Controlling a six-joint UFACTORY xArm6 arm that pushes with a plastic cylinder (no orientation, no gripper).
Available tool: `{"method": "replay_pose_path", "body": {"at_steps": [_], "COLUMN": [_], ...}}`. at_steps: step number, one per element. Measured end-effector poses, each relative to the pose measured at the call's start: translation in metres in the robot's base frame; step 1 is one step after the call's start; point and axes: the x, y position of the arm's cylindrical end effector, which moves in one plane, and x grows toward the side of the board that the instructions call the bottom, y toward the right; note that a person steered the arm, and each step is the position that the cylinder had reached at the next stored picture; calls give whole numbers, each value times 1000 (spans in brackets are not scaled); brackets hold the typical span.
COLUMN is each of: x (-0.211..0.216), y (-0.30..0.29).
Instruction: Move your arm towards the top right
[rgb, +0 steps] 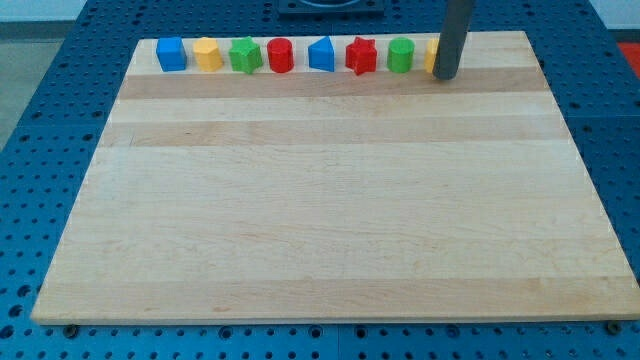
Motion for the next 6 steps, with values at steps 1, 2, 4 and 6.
{"method": "replay_pose_path", "body": {"at_steps": [1, 2, 4, 6], "x": [0, 1, 3, -63], "y": [0, 19, 75, 75]}}
